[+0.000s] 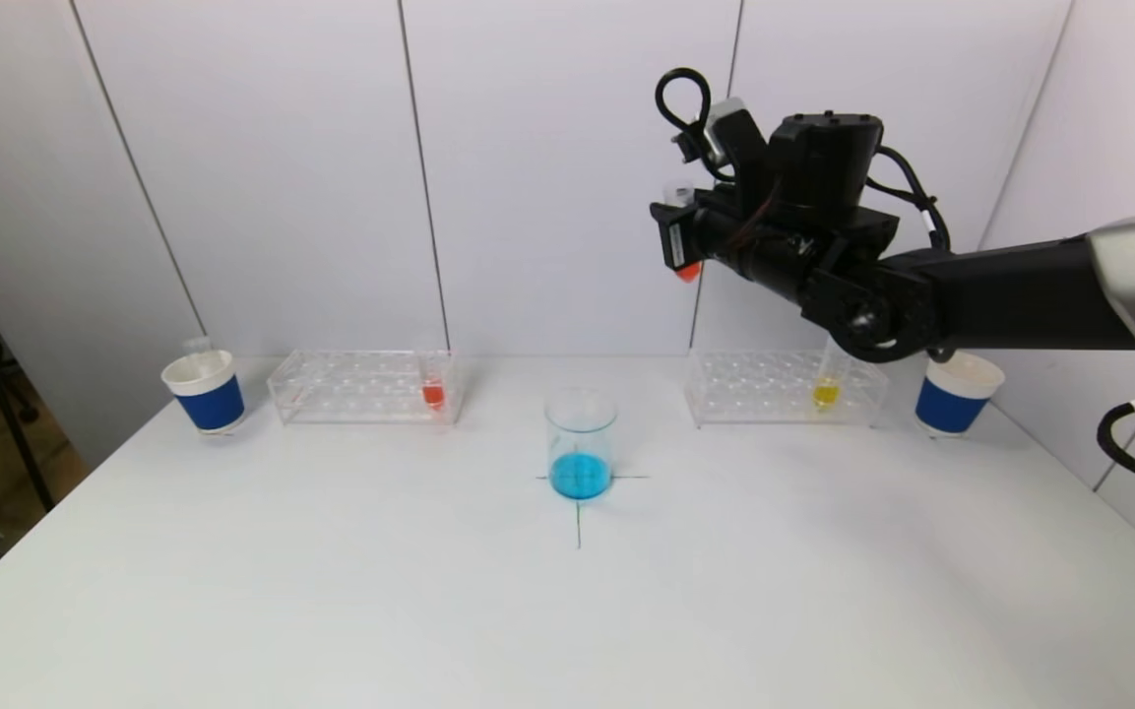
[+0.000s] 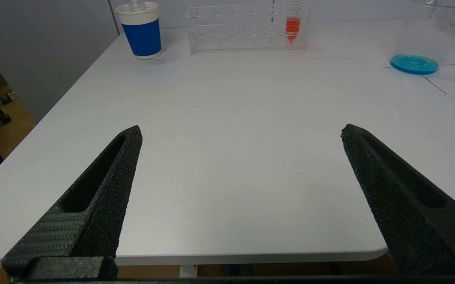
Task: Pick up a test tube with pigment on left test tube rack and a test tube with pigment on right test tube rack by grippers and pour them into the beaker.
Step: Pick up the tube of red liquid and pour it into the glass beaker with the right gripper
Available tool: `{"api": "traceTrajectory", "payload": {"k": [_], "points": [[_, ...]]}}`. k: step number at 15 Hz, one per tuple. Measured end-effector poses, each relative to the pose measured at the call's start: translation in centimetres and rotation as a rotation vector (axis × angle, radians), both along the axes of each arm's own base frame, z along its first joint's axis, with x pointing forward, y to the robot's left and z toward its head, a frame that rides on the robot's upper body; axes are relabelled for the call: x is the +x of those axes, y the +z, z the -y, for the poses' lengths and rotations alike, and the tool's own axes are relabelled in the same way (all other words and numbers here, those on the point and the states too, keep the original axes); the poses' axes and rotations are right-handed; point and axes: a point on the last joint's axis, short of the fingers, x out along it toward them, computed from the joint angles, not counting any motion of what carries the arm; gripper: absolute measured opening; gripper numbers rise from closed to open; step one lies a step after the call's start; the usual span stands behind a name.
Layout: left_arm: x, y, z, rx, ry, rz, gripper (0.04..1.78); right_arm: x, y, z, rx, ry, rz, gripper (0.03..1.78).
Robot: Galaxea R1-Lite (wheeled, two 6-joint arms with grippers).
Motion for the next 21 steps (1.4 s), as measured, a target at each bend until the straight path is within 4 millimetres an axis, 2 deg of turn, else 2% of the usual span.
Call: {"api": "traceTrajectory", "payload": {"k": [5,10,13,21], "points": [[0.0,0.0,0.0,0.000,0.000,0.000,1.76,-0.4,0.2,-1.1,-0.128,0.255,0.085,0.51],[0.0,0.0,0.0,0.000,0.000,0.000,1.76,-0.3,-0.9,-2.0,-0.280,0.414,0.189,0.51],[0.0,0.0,0.0,0.000,0.000,0.000,1.76,-0.2,-1.9,-2.1,-0.395,0.482,0.262,0.51],[0.0,0.0,0.0,0.000,0.000,0.000,1.76,-0.5,-3.5,-2.6,-0.542,0.578,0.481,0.51]]}}
